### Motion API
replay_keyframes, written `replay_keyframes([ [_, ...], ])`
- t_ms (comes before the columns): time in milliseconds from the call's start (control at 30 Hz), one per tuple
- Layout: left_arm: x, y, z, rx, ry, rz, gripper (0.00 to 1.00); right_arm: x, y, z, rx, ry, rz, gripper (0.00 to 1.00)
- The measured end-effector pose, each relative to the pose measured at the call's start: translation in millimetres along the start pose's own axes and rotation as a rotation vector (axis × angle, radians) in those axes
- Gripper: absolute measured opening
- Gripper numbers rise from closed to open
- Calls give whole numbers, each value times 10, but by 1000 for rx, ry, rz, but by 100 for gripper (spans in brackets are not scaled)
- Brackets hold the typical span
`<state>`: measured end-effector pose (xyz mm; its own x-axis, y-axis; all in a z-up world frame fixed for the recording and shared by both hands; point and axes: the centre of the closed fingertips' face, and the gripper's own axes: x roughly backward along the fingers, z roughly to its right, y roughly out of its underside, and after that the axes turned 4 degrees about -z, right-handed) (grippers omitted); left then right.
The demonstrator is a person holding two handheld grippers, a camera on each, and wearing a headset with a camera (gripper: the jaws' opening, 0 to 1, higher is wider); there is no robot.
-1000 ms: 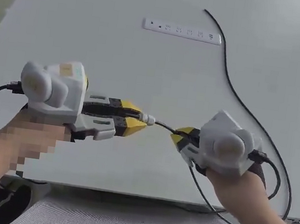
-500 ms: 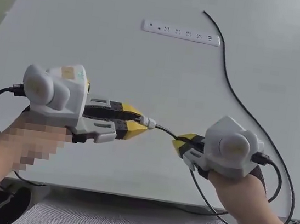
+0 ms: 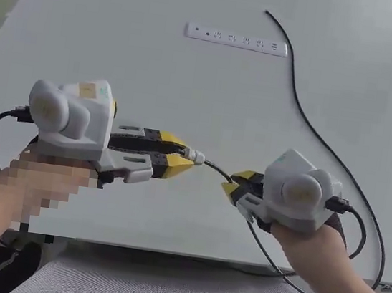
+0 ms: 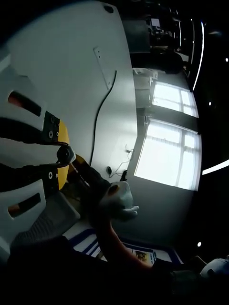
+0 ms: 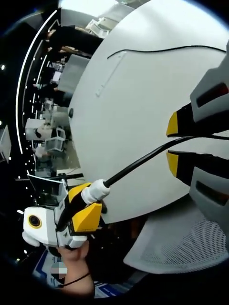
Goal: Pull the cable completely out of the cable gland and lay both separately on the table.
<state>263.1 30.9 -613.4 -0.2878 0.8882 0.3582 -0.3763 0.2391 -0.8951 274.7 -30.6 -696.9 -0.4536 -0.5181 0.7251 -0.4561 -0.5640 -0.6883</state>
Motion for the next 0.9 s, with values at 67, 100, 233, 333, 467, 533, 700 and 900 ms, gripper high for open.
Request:
replay_keyframes([
  [67, 1, -2, 8, 3, 1, 0, 15, 35, -27, -10, 19, 3, 3, 10],
  [100, 0, -1, 10, 2, 1, -1, 15, 57, -53, -16, 34, 6, 8, 11],
  [233, -5, 3, 22, 1, 1, -3, 15, 183, -277, -121, 128, -15, 65, 17],
  [333, -10, 3, 29, 1, 0, -4, 15, 249, -419, -175, 217, -12, 89, 16],
  [467, -16, -7, 46, 2, -3, -4, 15, 267, -517, -263, 308, -13, 91, 15],
  [533, -18, -7, 50, 0, -6, -4, 15, 261, -550, -317, 338, -20, 95, 15],
  [700, -21, -1, 57, 2, -11, -6, 15, 230, -602, -366, 387, -27, 98, 13],
  [900, -26, 8, 47, 5, -18, -12, 15, 236, -620, -365, 411, -28, 97, 7],
])
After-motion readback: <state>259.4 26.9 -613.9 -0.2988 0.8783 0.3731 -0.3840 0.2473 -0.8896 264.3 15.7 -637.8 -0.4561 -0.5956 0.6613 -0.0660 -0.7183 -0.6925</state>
